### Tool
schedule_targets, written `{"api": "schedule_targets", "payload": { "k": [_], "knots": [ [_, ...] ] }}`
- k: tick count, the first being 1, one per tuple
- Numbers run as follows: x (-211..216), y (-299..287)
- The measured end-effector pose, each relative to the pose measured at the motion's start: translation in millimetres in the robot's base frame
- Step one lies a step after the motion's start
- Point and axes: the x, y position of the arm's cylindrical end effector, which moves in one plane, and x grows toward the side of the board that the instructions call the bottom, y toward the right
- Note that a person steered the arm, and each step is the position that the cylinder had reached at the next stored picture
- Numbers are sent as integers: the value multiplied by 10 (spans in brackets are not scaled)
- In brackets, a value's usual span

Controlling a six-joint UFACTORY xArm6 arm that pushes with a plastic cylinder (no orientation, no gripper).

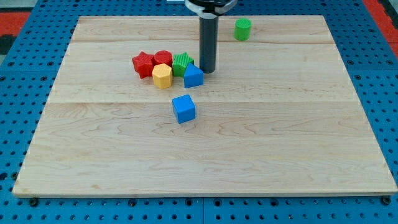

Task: Point your arm at blue cube

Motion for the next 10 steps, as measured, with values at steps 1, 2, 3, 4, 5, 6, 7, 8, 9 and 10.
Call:
{"api": "schedule_targets", "payload": {
  "k": [1, 2, 3, 4, 5, 6, 7, 8, 9, 10],
  "knots": [
    [224, 0],
    [241, -65],
    [230, -157],
    [142, -166],
    [270, 513],
    [941, 684],
    [987, 271],
    [974, -99],
    [1193, -116],
    [1120, -414]
  ]
}}
